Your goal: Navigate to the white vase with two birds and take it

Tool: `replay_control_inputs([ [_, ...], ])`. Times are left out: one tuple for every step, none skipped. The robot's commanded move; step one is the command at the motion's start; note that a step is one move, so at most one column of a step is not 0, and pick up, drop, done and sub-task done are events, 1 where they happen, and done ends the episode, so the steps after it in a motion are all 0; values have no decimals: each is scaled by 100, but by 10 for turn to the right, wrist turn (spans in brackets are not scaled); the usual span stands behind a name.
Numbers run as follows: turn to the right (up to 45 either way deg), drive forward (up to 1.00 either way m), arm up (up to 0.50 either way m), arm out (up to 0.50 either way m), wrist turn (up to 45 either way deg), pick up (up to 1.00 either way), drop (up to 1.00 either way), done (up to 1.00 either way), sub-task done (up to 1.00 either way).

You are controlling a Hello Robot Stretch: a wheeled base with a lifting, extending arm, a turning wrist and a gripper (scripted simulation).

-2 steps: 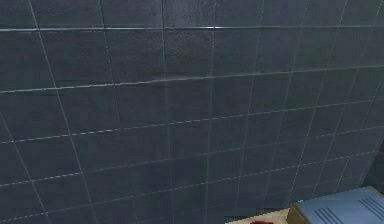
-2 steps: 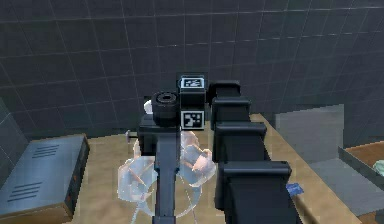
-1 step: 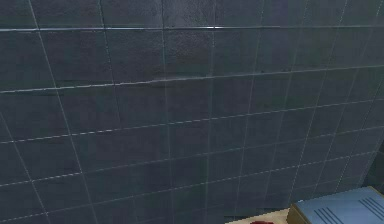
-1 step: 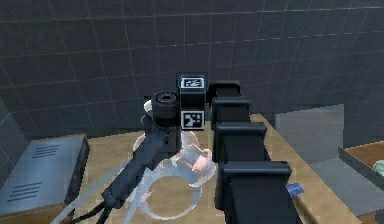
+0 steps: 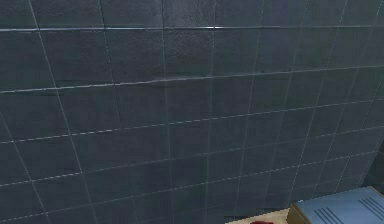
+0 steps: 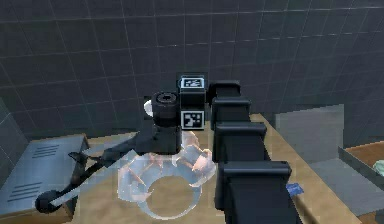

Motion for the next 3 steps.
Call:
replay_control_inputs([
  [0,0,0,0,450,0,0,0,0],
  [0,0,-26,0,0,0,0,0,0],
  [0,0,0,0,0,100,0,0,0],
])
